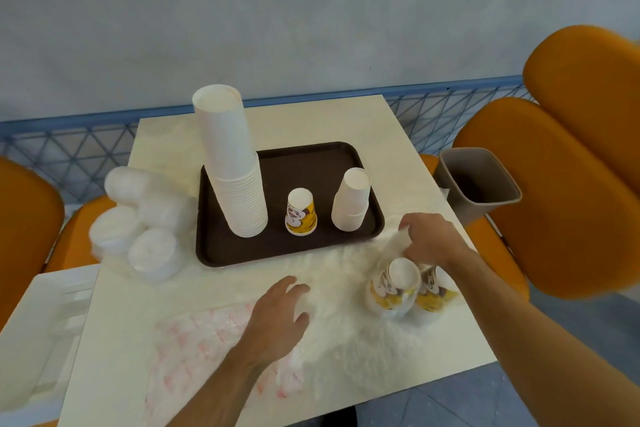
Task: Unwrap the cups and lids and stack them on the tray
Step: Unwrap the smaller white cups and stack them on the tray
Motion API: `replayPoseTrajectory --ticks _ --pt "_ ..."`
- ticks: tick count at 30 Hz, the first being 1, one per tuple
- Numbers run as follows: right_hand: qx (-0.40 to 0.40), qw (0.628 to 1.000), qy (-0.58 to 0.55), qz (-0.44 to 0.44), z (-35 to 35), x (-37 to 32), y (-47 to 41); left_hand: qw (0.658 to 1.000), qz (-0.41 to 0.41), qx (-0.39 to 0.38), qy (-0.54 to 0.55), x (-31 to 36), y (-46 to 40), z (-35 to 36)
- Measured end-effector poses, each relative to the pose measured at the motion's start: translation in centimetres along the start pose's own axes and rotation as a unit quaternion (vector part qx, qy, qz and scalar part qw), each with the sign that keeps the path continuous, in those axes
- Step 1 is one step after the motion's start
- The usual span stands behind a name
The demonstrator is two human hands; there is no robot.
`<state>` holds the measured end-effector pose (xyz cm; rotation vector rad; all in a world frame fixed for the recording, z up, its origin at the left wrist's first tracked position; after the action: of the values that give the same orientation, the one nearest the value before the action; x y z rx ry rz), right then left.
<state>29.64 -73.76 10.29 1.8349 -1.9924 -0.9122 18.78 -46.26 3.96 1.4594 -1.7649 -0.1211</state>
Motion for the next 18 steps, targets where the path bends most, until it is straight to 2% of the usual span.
replayPoseTrajectory --ticks 2,5,8,11,14,18 --pt "0.006 1.0 -0.022 -0.007 -0.9 0.4 0.3 0.998 0.017 0.022 0.064 1.7 -0.4 -0.9" --pt "0.062 0.994 -0.077 -0.035 -3.6 1.1 1.8 0.982 0.026 0.053 0.179 3.8 -1.1 -2.8" --pt "0.114 0.983 -0.131 -0.064 -6.1 1.4 3.9 0.949 0.022 0.056 0.31 5.7 -1.6 -4.3" --pt "0.141 0.973 -0.159 -0.088 -7.3 1.4 5.2 0.912 0.012 0.027 0.409 7.7 -2.3 -5.0" --pt "0.147 0.967 -0.181 -0.101 -7.5 1.3 5.6 0.889 0.013 0.002 0.458 9.2 -3.1 -5.2" --pt "0.136 0.962 -0.213 -0.105 -6.3 0.7 5.0 0.885 0.001 -0.024 0.464 10.2 -3.8 -4.5"
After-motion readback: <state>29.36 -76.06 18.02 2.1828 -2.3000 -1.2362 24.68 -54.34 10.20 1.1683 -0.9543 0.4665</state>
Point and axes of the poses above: each hand's wrist, its own y-axis away from the middle knuckle, its own z-axis out of the palm, x = y × z, the point moved 8 cm from there along -y, towards the middle knuckle, and after that the axes turned 14 degrees about -x, right-handed, at the moved point
